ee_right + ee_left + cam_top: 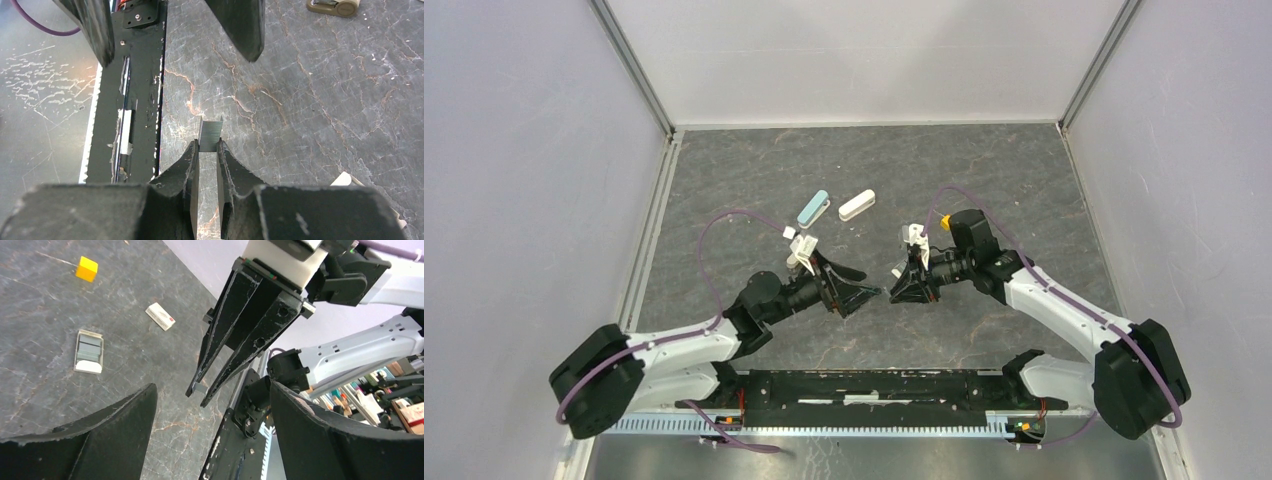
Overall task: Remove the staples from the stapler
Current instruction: Pick up the staple from the center of the board.
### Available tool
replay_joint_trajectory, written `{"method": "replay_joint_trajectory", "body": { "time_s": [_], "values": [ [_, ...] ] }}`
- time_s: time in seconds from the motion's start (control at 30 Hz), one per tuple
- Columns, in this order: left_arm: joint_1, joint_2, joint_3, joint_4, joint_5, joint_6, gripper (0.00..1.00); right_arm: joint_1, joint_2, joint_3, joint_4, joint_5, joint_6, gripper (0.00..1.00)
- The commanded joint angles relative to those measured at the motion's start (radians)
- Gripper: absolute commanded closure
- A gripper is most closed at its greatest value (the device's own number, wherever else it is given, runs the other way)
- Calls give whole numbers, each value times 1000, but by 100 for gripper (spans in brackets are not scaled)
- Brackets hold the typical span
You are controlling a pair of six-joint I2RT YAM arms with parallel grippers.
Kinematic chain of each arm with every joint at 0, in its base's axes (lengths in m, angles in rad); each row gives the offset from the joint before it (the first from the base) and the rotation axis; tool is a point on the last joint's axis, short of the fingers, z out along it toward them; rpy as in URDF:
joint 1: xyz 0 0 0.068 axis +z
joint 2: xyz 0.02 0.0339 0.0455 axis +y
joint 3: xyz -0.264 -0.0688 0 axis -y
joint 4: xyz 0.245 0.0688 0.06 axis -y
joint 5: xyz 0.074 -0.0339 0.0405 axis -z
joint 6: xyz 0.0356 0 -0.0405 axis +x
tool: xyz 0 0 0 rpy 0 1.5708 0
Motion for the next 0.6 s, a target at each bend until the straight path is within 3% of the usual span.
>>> {"method": "replay_joint_trajectory", "body": {
  "time_s": [0.0, 0.27, 0.57],
  "values": [
    [4, 93, 15, 212, 98, -58, 14, 6, 11, 47, -9, -30, -22, 91],
    [4, 198, 37, 246, 141, -50, 20, 7, 17, 47, -11, -43, -20, 91],
    [4, 261, 84, 246, 217, -35, 44, 7, 29, 53, -23, -68, -22, 91]
  ]
}}
